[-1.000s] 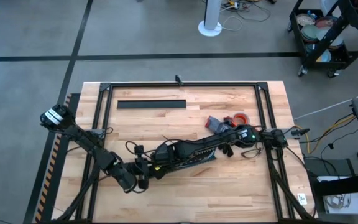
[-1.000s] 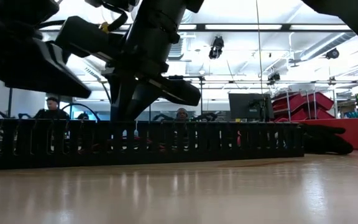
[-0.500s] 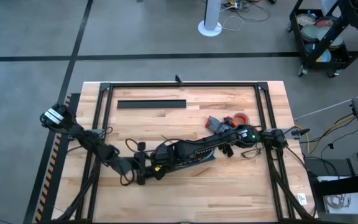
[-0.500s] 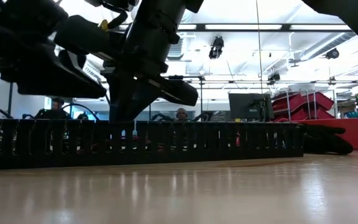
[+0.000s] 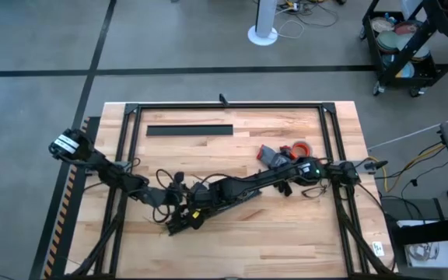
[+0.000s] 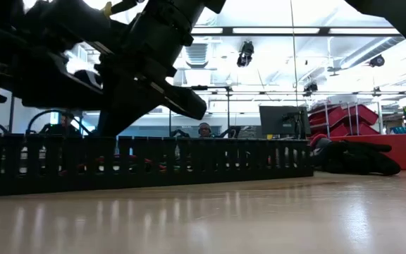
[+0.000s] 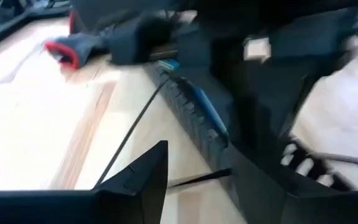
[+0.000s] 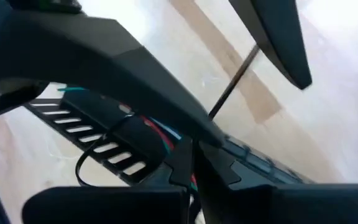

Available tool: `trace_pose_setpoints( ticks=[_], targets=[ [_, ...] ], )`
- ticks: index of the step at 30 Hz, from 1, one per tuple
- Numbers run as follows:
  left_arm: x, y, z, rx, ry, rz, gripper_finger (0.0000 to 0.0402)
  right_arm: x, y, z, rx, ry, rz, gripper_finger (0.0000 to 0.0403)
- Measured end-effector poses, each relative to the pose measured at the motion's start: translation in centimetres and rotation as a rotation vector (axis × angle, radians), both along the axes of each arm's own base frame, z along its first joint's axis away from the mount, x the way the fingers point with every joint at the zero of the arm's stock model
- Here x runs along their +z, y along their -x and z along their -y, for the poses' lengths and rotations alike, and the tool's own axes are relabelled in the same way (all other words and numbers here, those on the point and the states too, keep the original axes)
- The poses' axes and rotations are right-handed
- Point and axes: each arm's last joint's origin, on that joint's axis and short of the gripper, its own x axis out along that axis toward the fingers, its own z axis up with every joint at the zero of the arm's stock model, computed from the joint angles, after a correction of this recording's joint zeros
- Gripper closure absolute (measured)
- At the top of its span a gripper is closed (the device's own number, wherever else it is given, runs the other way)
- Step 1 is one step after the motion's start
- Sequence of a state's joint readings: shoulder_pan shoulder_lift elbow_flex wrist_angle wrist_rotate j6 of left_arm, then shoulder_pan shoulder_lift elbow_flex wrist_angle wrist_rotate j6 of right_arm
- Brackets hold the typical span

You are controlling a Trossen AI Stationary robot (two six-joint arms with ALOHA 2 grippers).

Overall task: Ziptie cables
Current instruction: Put the colored zip-tied cables into the black cable duct

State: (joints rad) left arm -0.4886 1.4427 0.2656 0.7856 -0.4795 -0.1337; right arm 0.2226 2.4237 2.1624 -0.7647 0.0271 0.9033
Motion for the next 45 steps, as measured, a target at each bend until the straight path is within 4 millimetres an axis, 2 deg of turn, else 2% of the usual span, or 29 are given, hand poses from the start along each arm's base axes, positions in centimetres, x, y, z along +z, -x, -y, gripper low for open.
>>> trace_pose_setpoints(
  ticks=[10,18,25,38,45],
  targets=[
    [-0.9,0.3,-0.1,-0.029,0.032,-0.099,0.0291,-0.1,0.2,-0.6,0.036,0.012,-0.006,0.0403],
    [-1.0,0.4,-0.1,-0.037,0.026,-0.115,0.0312,-0.7,0.5,-0.9,0.033,0.012,-0.022,0.0403],
    [-1.0,0.4,0.2,-0.146,0.008,-0.133,0.0325,-0.6,0.3,-1.5,0.083,0.015,0.020,0.0403],
    [0.8,1.3,0.3,-0.377,-0.021,-0.120,0.0319,-0.6,0.3,-1.4,0.084,0.016,0.014,0.0403],
    [1.5,1.2,-0.4,-0.310,0.094,-0.122,0.0324,-0.7,0.3,-1.4,0.083,0.016,0.012,0.0403]
  ],
)
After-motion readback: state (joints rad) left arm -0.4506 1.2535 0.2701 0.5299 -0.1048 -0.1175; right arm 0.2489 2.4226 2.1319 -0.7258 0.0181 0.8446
